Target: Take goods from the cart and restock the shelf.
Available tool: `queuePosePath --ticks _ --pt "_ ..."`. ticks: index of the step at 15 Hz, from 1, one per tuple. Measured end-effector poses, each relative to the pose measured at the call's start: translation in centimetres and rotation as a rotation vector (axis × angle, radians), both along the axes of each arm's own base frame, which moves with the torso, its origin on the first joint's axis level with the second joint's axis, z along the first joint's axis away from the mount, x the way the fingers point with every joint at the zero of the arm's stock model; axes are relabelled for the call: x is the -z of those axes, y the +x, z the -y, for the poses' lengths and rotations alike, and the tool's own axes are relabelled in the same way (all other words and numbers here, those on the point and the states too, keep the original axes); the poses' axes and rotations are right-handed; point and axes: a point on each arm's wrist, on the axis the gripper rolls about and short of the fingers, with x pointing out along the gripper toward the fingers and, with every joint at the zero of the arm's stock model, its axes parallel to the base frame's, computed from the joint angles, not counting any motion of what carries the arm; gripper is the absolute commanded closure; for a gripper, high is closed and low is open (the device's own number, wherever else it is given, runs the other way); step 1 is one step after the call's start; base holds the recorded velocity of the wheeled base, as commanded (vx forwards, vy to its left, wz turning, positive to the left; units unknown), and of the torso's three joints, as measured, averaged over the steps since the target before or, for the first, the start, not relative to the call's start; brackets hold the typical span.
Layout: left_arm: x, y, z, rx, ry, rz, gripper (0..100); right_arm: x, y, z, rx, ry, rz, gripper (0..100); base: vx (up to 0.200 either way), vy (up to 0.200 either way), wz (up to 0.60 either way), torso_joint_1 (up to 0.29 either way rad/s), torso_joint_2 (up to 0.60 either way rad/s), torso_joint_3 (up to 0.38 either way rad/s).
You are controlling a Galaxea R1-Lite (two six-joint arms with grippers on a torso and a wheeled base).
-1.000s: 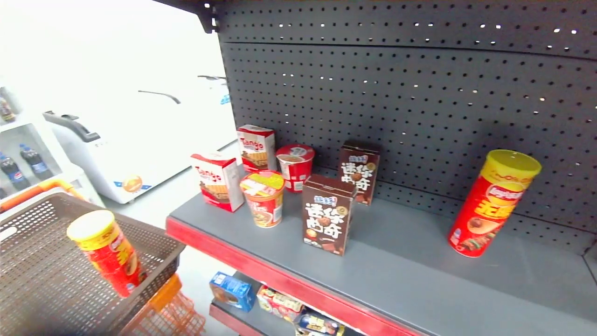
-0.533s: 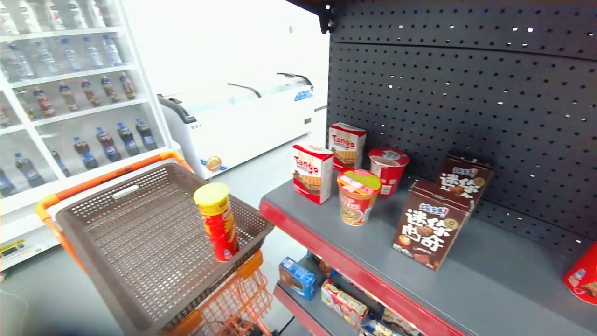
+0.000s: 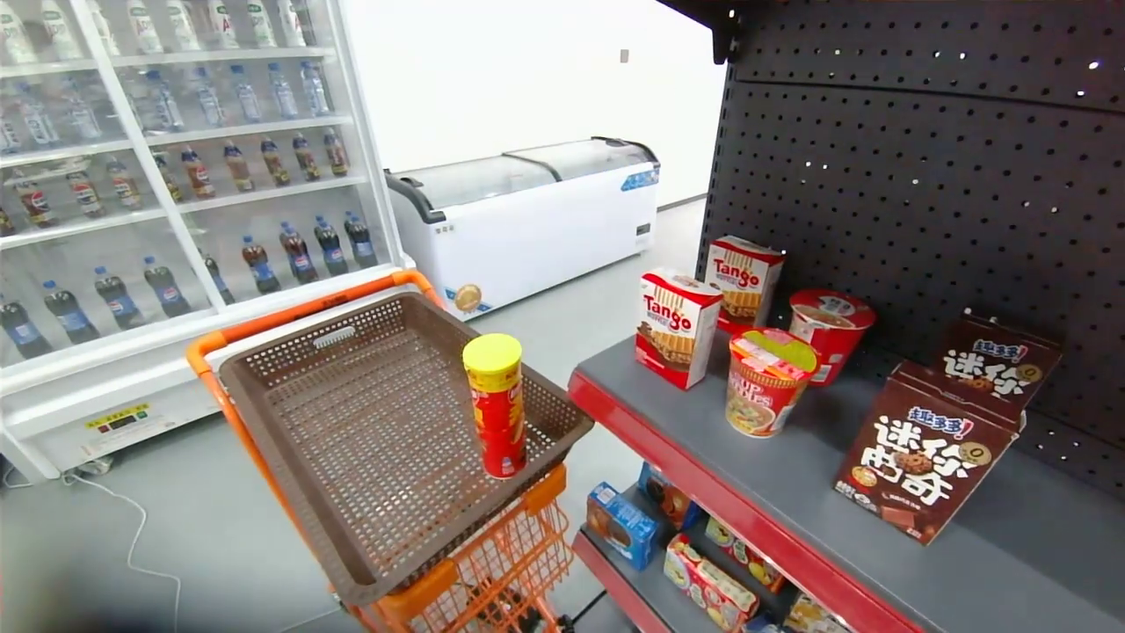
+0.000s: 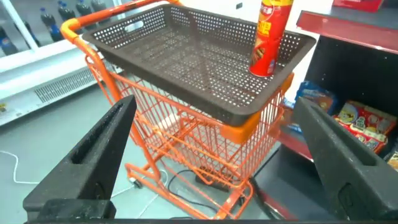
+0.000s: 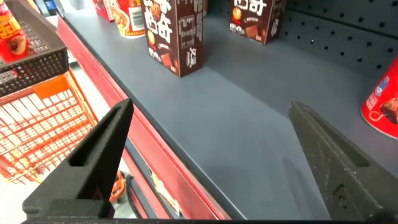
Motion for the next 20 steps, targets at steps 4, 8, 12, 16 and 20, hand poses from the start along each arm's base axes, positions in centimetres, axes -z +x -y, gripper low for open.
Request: queuePosePath --ticks 4,8,12,16,20 --pt "-5.2 -0.6 0.0 0.011 0.037 0.058 0 0.0 0.0 0.0 0.0 0.0 0.0 0 0.0 0.0 0.0 0.0 0.0 0.0" --pt "-9.9 2.4 0.0 0.017 0.113 -0.058 0 0.0 0.0 0.0 0.0 0.0 0.0 0 0.0 0.0 0.0 0.0 0.0 0.0" --pt "-12.8 8.9 0.2 0.056 0.104 -0.199 0 0.0 0.0 0.0 0.0 0.0 0.0 0 0.0 0.0 0.0 0.0 0.0 0.0" --pt "-12.5 17.4 1.0 0.231 0.088 -0.294 0 0.0 0.0 0.0 0.0 0.0 0.0 0 0.0 0.0 0.0 0.0 0.0 0.0" --pt "-10.3 24.7 3.9 0.386 0.108 -0.324 0 0.0 0.0 0.0 0.0 0.0 0.0 0 0.0 0.0 0.0 0.0 0.0 0.0"
